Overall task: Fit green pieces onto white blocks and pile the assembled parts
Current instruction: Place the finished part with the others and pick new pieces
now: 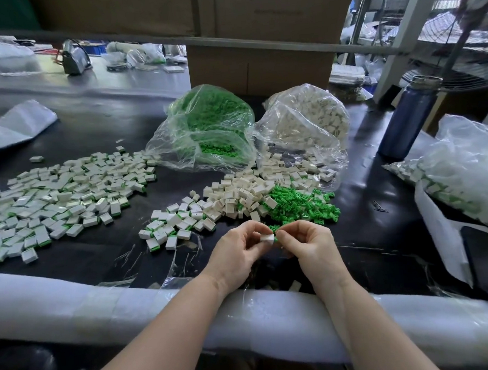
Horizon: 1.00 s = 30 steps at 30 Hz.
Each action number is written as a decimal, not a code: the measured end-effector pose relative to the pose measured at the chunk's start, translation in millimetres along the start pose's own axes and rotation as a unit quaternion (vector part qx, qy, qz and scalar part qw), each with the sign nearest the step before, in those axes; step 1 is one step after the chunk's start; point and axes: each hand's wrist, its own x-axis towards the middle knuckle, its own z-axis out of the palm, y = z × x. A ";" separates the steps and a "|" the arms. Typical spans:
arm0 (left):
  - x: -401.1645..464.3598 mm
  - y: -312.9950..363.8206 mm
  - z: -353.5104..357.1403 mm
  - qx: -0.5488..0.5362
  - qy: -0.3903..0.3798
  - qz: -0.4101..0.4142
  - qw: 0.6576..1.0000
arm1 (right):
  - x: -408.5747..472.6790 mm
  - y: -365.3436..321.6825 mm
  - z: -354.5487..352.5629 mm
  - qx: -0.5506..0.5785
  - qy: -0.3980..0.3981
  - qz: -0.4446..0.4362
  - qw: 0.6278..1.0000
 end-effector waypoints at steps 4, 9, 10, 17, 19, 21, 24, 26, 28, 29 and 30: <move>0.4 0.3 -0.7 0.031 0.012 0.004 0.999 | -0.2 0.7 -1.4 0.013 -0.011 0.004 1.000; -0.4 1.1 -1.2 0.035 -0.004 -0.012 0.999 | 1.5 3.3 0.6 -0.020 -0.005 0.007 1.000; -0.6 1.2 -1.2 0.035 -0.007 -0.015 0.999 | 1.8 3.4 0.9 -0.024 -0.008 0.010 1.000; -1.7 1.3 -1.3 0.080 -0.016 -0.005 0.997 | 1.5 2.1 1.2 -0.027 -0.031 0.035 0.999; -2.1 1.5 -0.6 0.109 -0.016 0.003 0.994 | 1.5 1.7 1.2 -0.032 -0.035 0.037 0.998; -2.6 1.7 -0.4 0.132 -0.010 0.010 0.991 | 1.2 1.3 1.4 -0.039 -0.036 0.038 0.998; -3.2 2.7 -0.4 0.147 -0.009 0.014 0.989 | 0.4 0.6 1.8 -0.042 -0.045 0.040 0.997; -3.0 3.1 -0.2 0.153 -0.015 0.011 0.988 | 0.0 0.5 1.5 -0.049 -0.054 0.038 0.997; -2.9 2.8 -0.3 0.155 -0.017 0.012 0.988 | -0.2 0.5 0.9 -0.051 -0.058 0.037 0.996; -2.8 2.6 -0.2 0.151 -0.017 0.013 0.988 | -0.1 0.8 1.2 -0.046 -0.056 0.036 0.997; -2.4 2.4 -0.1 0.144 -0.018 0.015 0.989 | 0.0 1.2 1.2 -0.039 -0.051 0.034 0.997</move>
